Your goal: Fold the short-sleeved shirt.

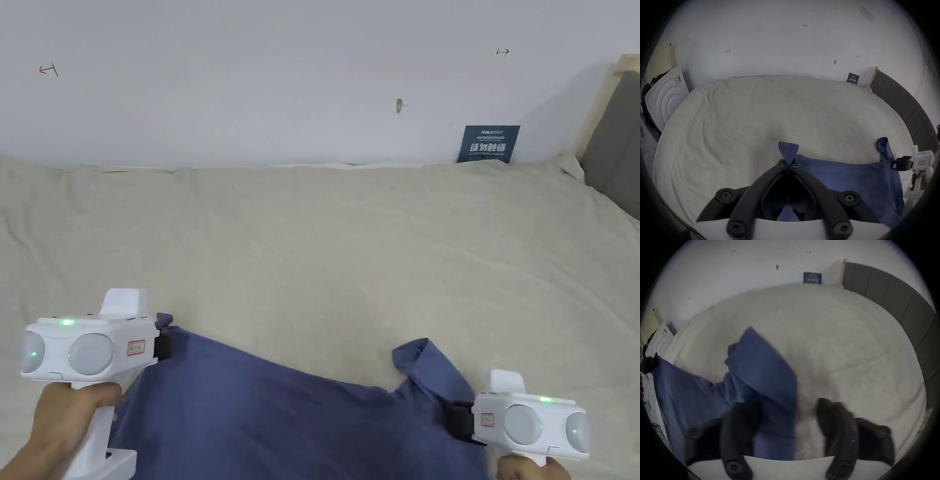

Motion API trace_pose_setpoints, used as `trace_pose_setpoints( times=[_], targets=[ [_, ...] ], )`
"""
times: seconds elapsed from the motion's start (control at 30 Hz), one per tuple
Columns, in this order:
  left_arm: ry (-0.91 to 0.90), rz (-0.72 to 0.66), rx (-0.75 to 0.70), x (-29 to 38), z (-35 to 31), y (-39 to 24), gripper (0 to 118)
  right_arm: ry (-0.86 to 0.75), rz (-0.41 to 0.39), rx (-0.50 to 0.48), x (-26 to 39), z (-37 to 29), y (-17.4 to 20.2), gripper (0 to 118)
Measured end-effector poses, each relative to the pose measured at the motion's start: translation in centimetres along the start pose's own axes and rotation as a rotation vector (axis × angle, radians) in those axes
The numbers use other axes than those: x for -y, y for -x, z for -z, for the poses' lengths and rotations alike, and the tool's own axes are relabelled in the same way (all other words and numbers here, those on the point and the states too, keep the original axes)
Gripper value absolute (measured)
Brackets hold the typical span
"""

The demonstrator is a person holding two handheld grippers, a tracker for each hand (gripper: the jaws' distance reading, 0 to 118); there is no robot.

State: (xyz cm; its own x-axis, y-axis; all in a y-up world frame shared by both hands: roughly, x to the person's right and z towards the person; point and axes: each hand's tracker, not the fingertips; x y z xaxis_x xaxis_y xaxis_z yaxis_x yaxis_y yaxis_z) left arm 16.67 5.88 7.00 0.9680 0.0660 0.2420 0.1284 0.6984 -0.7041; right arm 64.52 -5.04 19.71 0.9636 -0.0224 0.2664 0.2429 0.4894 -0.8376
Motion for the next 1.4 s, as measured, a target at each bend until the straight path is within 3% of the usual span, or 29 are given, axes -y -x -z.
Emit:
trace_pose_setpoints(
  times=[0.03, 0.07, 0.13, 0.17, 0.3, 0.4, 0.7, 0.93, 1.13, 1.4],
  targets=[
    [0.000, -0.001, 0.002, 0.1, -0.1, 0.0, 3, -0.004, -0.016, -0.009, 0.3, 0.2, 0.4, 50],
    [0.001, -0.003, 0.001, 0.2, -0.1, -0.1, 3, -0.063, -0.038, 0.021, 0.6, 0.1, 0.6, 44],
    [-0.008, -0.001, -0.010, 0.5, 0.1, 0.3, 2, -0.069, -0.104, 0.038, 0.4, -0.4, 1.4, 10],
    [-0.005, -0.006, -0.008, 0.7, 0.0, 0.3, 2, -0.074, -0.136, 0.007, 0.4, -0.7, 1.6, 7],
    [-0.022, -0.031, -0.023, 1.2, -1.5, 0.6, 3, -0.166, -0.173, 0.048, 0.5, -3.5, 2.0, 8],
    [-0.067, -0.043, -0.041, 0.8, -4.3, 0.0, 3, -0.247, -0.198, 0.042, 0.4, -9.3, 3.0, 7],
    [-0.304, -0.082, -0.099, -5.0, -17.5, 0.2, 2, -0.558, -0.221, -0.043, -5.1, -24.8, 3.1, 7],
    [-0.505, -0.092, -0.169, -12.2, -26.0, 0.8, 3, -0.837, -0.178, -0.138, -11.9, -34.7, 4.1, 7],
    [-0.632, -0.156, -0.180, -17.5, -31.4, 2.2, 3, -0.989, -0.124, -0.233, -17.4, -40.6, 5.3, 7],
    [-0.713, -0.177, -0.208, -21.9, -33.3, 2.8, 3, -1.073, -0.161, -0.249, -22.3, -43.7, 7.2, 7]
  ],
)
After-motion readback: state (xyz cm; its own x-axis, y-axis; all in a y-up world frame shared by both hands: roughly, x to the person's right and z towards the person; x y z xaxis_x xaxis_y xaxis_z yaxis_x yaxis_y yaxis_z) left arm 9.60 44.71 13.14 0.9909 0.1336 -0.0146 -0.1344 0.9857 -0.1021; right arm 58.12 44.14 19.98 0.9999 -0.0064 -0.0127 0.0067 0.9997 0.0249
